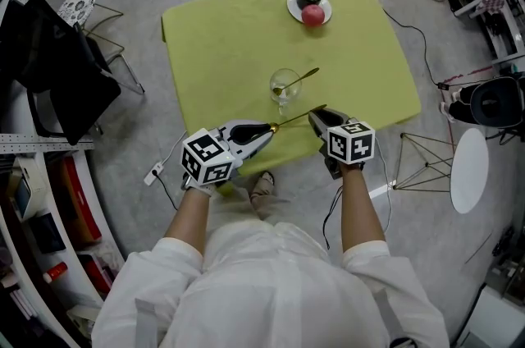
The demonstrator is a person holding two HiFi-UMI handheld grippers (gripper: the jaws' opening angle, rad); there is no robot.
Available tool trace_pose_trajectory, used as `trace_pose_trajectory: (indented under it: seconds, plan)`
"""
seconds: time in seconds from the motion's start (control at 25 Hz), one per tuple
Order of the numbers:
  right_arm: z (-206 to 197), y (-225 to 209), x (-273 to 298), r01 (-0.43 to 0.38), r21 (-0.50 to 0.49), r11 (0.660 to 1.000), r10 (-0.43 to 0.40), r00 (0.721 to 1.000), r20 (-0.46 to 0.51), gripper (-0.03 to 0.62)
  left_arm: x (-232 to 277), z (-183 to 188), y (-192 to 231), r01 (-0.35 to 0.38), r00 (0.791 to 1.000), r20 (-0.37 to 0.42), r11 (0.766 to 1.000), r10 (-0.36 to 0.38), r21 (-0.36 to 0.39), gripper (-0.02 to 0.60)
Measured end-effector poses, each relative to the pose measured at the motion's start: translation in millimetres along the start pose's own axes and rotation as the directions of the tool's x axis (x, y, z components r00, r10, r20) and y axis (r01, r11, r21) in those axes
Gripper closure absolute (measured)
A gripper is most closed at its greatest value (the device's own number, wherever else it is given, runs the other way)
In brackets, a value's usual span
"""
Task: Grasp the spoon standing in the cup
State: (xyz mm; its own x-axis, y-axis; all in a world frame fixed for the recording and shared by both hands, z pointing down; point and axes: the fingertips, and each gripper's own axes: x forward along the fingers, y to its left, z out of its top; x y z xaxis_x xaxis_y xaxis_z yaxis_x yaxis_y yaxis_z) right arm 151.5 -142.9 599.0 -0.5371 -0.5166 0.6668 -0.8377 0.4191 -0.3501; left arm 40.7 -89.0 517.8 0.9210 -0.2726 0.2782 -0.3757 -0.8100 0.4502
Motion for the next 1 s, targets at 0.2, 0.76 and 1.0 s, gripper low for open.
trace_pose_trajectory:
  seconds: [0.2,0.76,1.0]
  plan:
    - [-4.8,-10.1,4.7,0.035,-0.084,0.996,-0.041,0.997,-0.069,0.496,0.7,0.0,-0.2,0.001,1.000,-0.001,1.000,-0.001,0.003,0.534]
    - [-21.0,-25.5,5.6,0.134,-0.311,0.941,-0.202,0.960,-0.195,0.465,2.9,3.3,-2.7,0.012,1.000,0.001,1.000,-0.012,0.013,0.534]
    - [-19.2,-29.4,0.7,0.131,-0.283,0.950,-0.194,0.959,-0.208,0.484,5.8,5.0,-2.6,0.013,1.000,0.006,1.000,-0.013,0.015,0.534]
